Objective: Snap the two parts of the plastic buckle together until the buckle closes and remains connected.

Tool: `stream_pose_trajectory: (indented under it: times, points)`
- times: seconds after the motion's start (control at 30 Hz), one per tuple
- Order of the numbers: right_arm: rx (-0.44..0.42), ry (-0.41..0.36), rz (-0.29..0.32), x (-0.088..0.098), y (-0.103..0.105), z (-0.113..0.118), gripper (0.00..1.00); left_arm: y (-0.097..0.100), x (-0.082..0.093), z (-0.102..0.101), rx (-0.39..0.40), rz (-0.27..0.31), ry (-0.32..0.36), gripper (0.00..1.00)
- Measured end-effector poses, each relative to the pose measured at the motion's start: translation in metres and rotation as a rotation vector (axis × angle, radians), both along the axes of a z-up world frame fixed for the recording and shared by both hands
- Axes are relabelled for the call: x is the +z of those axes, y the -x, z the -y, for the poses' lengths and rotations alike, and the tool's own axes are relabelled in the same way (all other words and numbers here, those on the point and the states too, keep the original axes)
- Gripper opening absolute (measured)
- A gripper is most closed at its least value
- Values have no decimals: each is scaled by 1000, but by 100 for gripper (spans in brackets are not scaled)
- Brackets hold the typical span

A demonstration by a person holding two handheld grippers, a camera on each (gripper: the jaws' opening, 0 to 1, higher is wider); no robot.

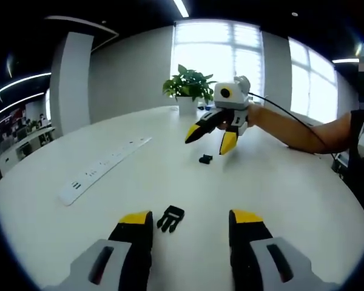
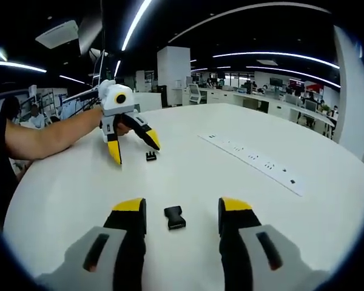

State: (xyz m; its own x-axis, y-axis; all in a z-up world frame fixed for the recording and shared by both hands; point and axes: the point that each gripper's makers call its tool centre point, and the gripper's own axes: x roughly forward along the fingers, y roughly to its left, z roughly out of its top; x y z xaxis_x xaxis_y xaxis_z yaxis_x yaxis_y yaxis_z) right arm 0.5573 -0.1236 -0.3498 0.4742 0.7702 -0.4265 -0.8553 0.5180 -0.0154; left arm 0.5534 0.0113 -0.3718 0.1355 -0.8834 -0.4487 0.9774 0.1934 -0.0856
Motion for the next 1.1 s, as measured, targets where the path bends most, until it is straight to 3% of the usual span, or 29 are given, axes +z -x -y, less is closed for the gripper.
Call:
stream_pose_trajectory:
  times: [0.1,0.2,0.47,0.57,0.77,1.1]
  points:
    - [10,-1,-7,-1,2,1,45,-1,-1,0,3,-1,-2,50]
    - [50,-17,-42,-3,11,-3,51,-3,-2,0,2,-4,-6,50]
    - [72,28,-54,-12,16,1,31,-3,-3,0,3,-7,-10,50]
    - [57,35,-43,-15,13,4,33,-5,-4,0,5,-8,-11,49]
    - [44,40,-31,-17,11,6,21,-5,-4,-1,8,-11,-13,49]
    - [63,64,-11,-21,13,0,20,-5,-4,0,7,-10,-14,49]
